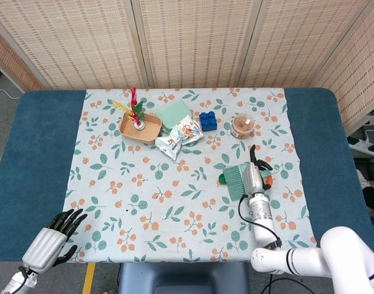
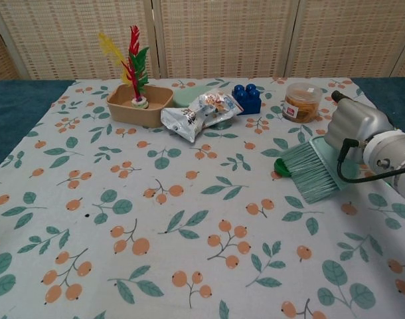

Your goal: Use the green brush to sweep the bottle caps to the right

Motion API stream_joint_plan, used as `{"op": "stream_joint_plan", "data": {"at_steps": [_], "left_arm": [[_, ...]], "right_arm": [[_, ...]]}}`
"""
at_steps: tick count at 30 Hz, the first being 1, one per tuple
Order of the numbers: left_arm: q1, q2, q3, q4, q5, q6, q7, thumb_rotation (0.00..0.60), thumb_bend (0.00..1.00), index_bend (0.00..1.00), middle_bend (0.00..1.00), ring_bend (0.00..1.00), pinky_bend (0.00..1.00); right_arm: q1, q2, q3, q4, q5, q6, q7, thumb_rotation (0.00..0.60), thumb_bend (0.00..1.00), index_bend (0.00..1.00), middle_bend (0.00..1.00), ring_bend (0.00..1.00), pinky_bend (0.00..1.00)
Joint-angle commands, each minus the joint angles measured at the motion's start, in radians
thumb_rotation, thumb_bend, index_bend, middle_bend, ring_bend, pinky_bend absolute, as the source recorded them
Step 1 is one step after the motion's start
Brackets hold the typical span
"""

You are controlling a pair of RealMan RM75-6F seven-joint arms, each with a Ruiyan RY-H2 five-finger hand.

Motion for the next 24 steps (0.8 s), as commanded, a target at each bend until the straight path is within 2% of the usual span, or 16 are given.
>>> {"op": "stream_joint_plan", "data": {"at_steps": [1,11,24], "left_arm": [[-0.004,-0.005,-0.006,0.001,-0.014,-0.010,0.007,0.600,0.39,0.00,0.00,0.00,0.12],[-0.007,-0.018,-0.019,0.007,-0.050,-0.029,0.031,0.600,0.39,0.00,0.00,0.00,0.12],[-0.012,-0.036,-0.022,0.008,-0.073,-0.050,0.067,0.600,0.39,0.00,0.00,0.00,0.12]], "right_arm": [[0.007,0.001,-0.005,0.040,0.013,-0.031,0.008,0.600,0.44,1.00,0.83,0.57,0.00],[0.002,0.003,-0.039,0.184,0.025,-0.108,0.027,0.600,0.44,1.00,0.83,0.57,0.00],[-0.050,0.127,-0.090,0.265,0.014,-0.145,0.069,0.600,0.44,1.00,0.83,0.57,0.00]]}}
